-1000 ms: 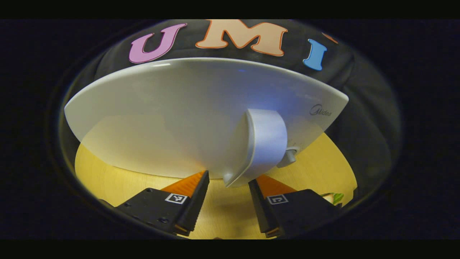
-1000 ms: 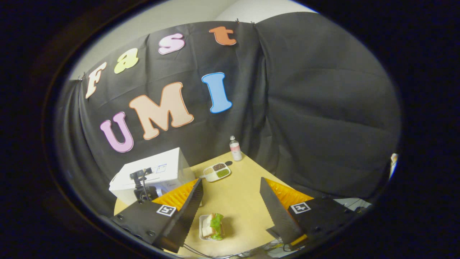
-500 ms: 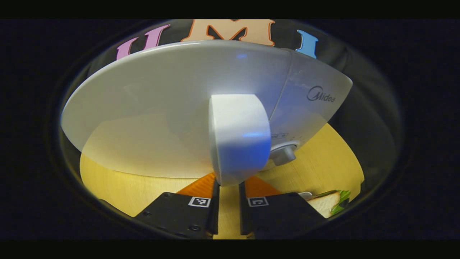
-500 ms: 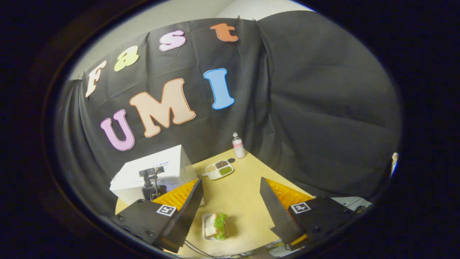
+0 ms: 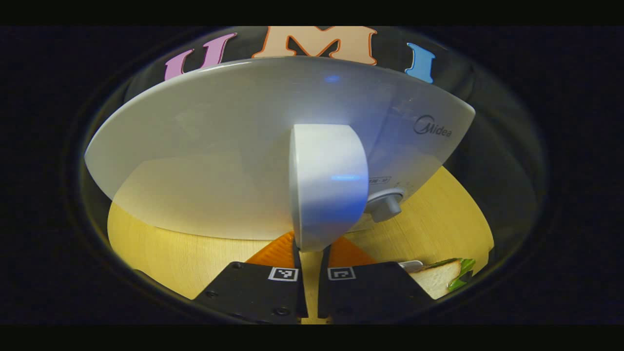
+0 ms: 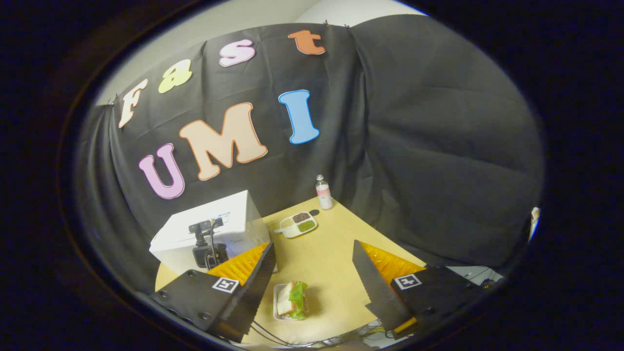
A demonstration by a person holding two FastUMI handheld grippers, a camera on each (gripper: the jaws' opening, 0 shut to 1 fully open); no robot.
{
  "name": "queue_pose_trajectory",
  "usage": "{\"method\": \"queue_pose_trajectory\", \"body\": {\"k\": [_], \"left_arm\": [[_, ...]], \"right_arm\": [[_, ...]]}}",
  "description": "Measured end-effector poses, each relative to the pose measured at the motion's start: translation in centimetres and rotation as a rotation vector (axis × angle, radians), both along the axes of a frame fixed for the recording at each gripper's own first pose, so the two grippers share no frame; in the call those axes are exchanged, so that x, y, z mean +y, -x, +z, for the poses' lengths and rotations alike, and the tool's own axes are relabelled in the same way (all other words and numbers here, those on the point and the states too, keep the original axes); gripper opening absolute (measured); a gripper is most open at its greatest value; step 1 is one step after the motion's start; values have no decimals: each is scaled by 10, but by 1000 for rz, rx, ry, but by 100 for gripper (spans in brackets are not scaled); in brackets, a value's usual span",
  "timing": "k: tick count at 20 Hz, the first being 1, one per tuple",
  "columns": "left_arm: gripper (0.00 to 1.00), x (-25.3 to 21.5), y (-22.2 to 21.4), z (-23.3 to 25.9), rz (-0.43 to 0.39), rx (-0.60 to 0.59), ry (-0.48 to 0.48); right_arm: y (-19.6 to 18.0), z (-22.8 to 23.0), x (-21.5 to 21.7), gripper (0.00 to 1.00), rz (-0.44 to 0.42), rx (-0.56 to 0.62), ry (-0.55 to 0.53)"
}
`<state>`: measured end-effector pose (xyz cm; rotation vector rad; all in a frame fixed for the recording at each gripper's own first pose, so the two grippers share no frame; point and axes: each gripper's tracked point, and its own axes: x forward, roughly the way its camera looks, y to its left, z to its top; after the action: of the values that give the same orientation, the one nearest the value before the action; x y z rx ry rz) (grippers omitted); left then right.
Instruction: Open the microwave oven with the left hand, put the food in, and close the microwave oven.
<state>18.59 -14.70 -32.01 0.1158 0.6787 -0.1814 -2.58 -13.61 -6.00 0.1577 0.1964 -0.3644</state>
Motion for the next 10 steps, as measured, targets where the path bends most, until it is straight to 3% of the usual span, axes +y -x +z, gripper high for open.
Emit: {"method": "queue_pose_trajectory", "body": {"k": [10], "left_arm": [[6,1,3,3,27,-34,6]], "right_arm": [[17,-25,2,92,20,58,-6]]}}
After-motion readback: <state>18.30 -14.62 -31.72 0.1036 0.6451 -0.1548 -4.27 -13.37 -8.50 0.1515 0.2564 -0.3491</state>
